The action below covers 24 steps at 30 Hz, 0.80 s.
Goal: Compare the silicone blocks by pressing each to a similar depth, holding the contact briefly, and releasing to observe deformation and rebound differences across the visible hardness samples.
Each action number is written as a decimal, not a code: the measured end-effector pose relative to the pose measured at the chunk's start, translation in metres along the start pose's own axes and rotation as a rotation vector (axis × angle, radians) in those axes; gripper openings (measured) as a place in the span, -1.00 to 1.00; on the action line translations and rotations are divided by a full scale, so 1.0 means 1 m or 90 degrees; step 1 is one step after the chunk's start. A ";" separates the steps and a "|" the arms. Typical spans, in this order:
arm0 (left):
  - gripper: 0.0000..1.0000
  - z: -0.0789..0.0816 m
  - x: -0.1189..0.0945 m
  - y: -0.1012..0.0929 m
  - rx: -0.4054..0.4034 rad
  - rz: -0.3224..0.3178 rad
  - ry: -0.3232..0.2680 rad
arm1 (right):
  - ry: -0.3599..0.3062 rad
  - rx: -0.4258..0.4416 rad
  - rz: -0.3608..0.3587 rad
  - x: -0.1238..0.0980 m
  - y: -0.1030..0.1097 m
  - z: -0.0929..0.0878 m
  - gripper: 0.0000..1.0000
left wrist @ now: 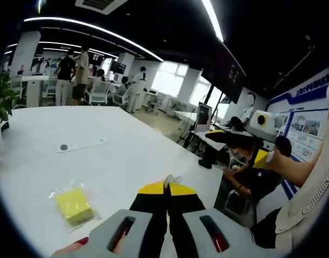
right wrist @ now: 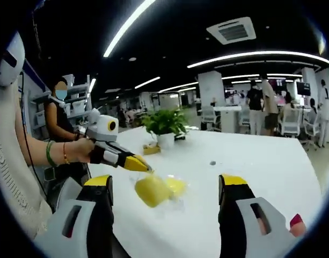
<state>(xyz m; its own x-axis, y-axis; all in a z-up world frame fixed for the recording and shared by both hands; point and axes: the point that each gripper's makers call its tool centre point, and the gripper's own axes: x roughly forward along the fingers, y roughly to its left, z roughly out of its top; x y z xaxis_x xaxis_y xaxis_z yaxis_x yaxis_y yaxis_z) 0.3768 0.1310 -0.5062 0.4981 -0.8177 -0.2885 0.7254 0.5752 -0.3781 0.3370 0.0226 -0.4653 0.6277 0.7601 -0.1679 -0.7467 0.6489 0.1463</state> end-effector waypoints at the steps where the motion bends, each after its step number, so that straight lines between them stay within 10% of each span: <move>1: -1.00 0.000 0.001 0.001 -0.001 0.000 0.001 | 0.005 0.001 -0.008 -0.002 -0.002 -0.003 0.52; 24: -1.00 -0.015 0.084 0.038 -0.038 -0.035 0.029 | 0.122 0.084 -0.150 -0.079 -0.033 -0.079 0.58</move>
<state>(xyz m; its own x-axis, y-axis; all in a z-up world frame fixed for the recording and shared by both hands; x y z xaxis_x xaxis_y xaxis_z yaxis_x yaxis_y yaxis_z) 0.4393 0.0847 -0.5578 0.4353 -0.8471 -0.3049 0.7209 0.5308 -0.4455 0.2947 -0.0611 -0.5336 0.7177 0.5765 -0.3906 -0.5431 0.8145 0.2040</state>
